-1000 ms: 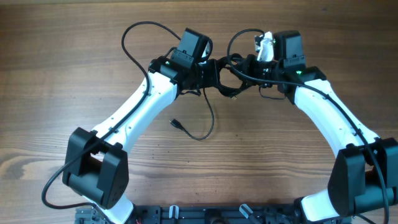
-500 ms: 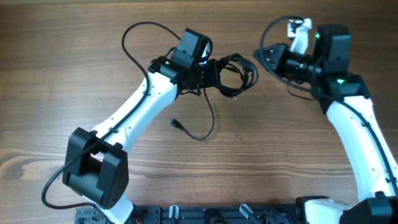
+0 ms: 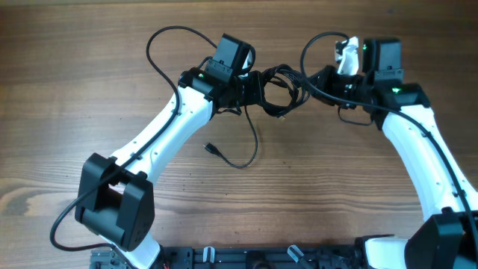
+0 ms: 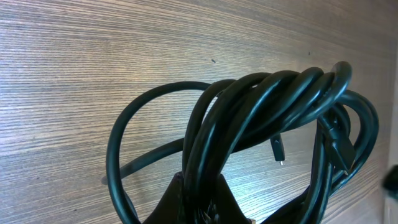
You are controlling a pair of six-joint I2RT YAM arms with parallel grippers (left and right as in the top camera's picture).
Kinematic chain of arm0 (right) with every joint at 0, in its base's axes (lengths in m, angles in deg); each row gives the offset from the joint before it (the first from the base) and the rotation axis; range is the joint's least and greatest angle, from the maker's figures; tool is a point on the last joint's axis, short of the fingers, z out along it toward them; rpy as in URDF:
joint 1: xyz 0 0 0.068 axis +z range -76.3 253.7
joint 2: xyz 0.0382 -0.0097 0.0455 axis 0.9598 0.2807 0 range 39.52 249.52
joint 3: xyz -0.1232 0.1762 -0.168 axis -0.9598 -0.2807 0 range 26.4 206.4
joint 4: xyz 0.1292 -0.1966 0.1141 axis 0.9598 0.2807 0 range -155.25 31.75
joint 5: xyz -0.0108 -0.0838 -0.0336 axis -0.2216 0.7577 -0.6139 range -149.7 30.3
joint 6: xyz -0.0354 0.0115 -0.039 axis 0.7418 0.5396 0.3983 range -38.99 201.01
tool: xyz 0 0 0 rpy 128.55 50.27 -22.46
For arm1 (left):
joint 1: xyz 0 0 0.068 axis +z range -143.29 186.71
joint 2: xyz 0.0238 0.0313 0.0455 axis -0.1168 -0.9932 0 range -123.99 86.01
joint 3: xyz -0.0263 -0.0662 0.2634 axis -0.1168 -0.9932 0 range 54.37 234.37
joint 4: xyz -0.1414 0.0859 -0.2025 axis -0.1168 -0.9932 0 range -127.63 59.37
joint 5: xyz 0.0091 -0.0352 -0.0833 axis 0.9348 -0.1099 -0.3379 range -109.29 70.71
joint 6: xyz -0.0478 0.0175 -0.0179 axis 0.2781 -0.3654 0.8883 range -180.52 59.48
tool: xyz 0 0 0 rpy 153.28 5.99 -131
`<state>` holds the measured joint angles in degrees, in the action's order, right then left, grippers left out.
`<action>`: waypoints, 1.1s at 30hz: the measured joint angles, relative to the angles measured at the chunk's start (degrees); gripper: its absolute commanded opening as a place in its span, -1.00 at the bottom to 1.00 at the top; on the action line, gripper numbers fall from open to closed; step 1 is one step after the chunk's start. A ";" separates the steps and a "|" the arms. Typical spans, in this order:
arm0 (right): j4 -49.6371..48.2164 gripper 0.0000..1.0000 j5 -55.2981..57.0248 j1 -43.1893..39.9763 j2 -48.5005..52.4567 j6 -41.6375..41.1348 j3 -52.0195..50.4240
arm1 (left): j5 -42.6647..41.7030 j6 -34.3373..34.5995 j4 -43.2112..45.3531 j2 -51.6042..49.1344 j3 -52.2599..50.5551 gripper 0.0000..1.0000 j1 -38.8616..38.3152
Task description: Untangle cables
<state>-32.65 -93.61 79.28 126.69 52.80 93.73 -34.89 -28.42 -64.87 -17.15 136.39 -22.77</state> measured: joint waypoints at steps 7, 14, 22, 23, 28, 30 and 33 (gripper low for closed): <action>-0.28 -0.87 1.20 0.02 2.36 0.02 0.00 | 0.02 0.00 -0.02 0.00 -0.02 -0.92 0.00; -4.42 -0.85 1.18 1.66 4.52 0.00 0.00 | 0.24 0.17 -0.07 0.00 -0.02 -0.92 0.00; -7.34 -0.85 1.18 7.32 4.87 -0.24 0.00 | 0.02 0.17 -0.04 0.00 -0.02 -0.92 0.04; -7.37 -0.86 1.18 7.67 4.87 -0.24 0.00 | 0.00 0.17 -0.02 0.00 -0.02 -0.92 0.04; -9.25 -0.91 1.14 7.45 4.87 -0.24 0.00 | 0.00 0.17 -0.02 0.00 -0.02 -0.92 0.04; -9.31 -0.92 0.96 6.64 4.87 -0.24 0.00 | 0.00 0.17 -0.02 0.00 -0.02 -0.92 0.04; -7.80 -0.91 0.96 4.22 4.39 -0.24 0.00 | 0.00 0.17 -0.02 0.00 -0.02 -0.92 0.04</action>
<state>-40.45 -92.65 83.50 131.09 52.56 93.73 -34.89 -28.24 -64.89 -17.15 136.37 -22.72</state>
